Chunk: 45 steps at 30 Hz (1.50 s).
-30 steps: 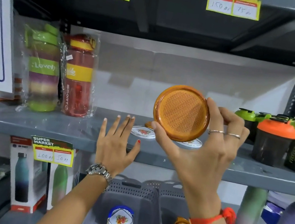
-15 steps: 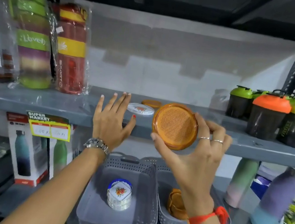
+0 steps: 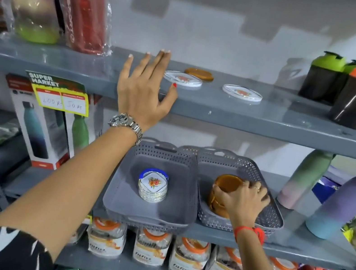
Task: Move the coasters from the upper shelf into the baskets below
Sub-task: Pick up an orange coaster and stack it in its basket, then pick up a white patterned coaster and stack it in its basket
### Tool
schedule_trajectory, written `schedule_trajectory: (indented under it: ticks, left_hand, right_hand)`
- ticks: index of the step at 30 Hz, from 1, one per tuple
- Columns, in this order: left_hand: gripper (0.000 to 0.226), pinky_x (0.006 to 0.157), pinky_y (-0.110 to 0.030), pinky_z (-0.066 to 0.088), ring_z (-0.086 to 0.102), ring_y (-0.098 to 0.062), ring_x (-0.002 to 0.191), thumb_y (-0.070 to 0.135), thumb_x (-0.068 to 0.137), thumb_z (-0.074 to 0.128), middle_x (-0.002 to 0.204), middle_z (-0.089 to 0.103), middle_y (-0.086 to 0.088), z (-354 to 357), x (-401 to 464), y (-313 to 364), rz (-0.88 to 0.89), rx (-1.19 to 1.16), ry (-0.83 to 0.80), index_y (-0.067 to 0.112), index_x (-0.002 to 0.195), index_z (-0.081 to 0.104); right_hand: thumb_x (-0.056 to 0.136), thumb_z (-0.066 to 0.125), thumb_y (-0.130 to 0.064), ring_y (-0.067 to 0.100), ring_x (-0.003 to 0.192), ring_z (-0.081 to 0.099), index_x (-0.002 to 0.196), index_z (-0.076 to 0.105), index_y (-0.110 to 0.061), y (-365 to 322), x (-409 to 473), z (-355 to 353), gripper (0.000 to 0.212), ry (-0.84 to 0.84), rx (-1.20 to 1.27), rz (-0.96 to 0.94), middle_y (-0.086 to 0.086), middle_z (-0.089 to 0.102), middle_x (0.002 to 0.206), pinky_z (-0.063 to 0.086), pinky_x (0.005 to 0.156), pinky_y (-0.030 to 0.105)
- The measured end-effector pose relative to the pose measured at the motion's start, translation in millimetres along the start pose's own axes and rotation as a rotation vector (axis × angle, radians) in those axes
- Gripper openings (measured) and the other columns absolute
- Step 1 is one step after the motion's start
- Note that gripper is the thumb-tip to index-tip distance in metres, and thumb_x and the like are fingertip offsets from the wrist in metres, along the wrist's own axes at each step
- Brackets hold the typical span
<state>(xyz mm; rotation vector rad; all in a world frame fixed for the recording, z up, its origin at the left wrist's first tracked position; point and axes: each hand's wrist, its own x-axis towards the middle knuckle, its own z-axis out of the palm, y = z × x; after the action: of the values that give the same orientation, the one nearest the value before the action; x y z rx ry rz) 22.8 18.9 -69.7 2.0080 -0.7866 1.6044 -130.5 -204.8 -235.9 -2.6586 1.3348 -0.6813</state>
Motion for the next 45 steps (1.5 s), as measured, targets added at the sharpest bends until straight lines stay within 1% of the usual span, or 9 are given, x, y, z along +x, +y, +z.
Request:
schedule_trajectory:
  ticks: [5,13,20,26,31,34,37,40,45]
  left_hand:
    - [0.056,0.107,-0.046,0.028,0.052,-0.025,0.123,0.041,0.089,0.042,0.134,0.055,-0.004,3.1,-0.5,-1.5,0.001,0.008,0.031,0.012,0.136,0.05]
    - [0.055,0.104,-0.045,0.032,0.052,-0.024,0.123,0.041,0.088,0.043,0.134,0.056,-0.002,5.9,-0.4,-2.0,-0.001,0.03,0.074,0.014,0.135,0.052]
    - [0.055,0.104,-0.044,0.032,0.052,-0.023,0.123,0.041,0.088,0.044,0.134,0.056,-0.001,5.3,-1.1,-1.2,-0.009,0.034,0.058,0.014,0.136,0.052]
    - [0.055,0.105,-0.045,0.031,0.052,-0.024,0.123,0.04,0.088,0.043,0.134,0.056,-0.003,2.7,-0.1,-1.5,-0.005,0.025,0.023,0.013,0.136,0.051]
    - [0.056,0.106,-0.046,0.03,0.051,-0.025,0.124,0.041,0.089,0.041,0.134,0.055,-0.005,-0.8,0.9,-0.7,-0.013,-0.002,-0.004,0.012,0.135,0.051]
    - [0.056,0.105,-0.047,0.032,0.052,-0.026,0.122,0.041,0.089,0.04,0.132,0.057,-0.006,-3.2,1.8,1.1,-0.02,-0.013,-0.02,0.01,0.134,0.053]
    - [0.056,0.104,-0.047,0.033,0.053,-0.027,0.122,0.041,0.089,0.04,0.132,0.057,-0.007,-4.7,1.9,2.1,-0.028,-0.027,-0.037,0.009,0.133,0.053]
    - [0.058,0.104,-0.047,0.034,0.053,-0.027,0.121,0.042,0.089,0.038,0.132,0.057,-0.008,-6.2,1.6,2.0,-0.03,-0.032,-0.067,0.008,0.133,0.053]
    - [0.059,0.104,-0.046,0.033,0.053,-0.027,0.121,0.043,0.088,0.037,0.133,0.056,-0.007,-7.5,2.8,2.8,-0.047,-0.028,-0.1,0.009,0.134,0.053]
  right_hand:
    - [0.065,0.065,-0.071,0.038,0.132,0.032,0.119,0.062,-0.006,7.5,20.4,29.3,0.084,-0.24,-0.1,0.084,0.02,0.045,0.138,0.02,0.112,0.061]
    - [0.075,0.058,-0.07,0.035,0.137,0.027,0.124,0.057,-0.01,5.7,26.3,47.0,0.078,-0.381,-0.088,0.111,0.013,0.053,0.135,0.01,0.112,0.067]
    - [0.079,0.046,-0.074,0.036,0.143,0.016,0.135,0.048,-0.012,6.2,26.2,48.4,0.083,-0.503,-0.125,0.126,0.013,0.032,0.151,0.006,0.11,0.069]
    - [0.087,0.054,-0.049,0.039,0.119,0.041,0.121,0.057,-0.002,-17.0,4.1,11.0,0.058,0.017,0.173,0.035,0.022,0.053,0.127,0.035,0.101,0.052]
    - [0.083,0.057,-0.031,0.032,0.09,0.051,0.098,0.067,-0.009,-55.0,-17.4,-73.0,0.028,0.737,0.629,-0.23,0.012,0.065,0.098,0.038,0.081,0.04]
    - [0.082,0.062,-0.023,0.03,0.087,0.048,0.094,0.067,-0.007,-75.3,-14.6,-128.4,0.021,0.894,0.749,-0.352,0.014,0.063,0.093,0.037,0.08,0.039]
    - [0.079,0.061,-0.031,0.033,0.093,0.047,0.102,0.066,-0.007,-96.0,7.8,-170.1,0.033,0.754,0.624,-0.36,0.015,0.062,0.098,0.04,0.081,0.043]
    - [0.076,0.065,-0.045,0.036,0.11,0.045,0.117,0.06,-0.008,-112.8,43.4,-191.4,0.055,0.411,0.303,-0.265,0.016,0.059,0.116,0.037,0.092,0.045]
    - [0.066,0.067,-0.069,0.041,0.132,0.032,0.128,0.051,-0.006,-120.9,91.6,-202.4,0.09,-0.04,0.13,-0.113,0.02,0.05,0.135,0.013,0.109,0.068]
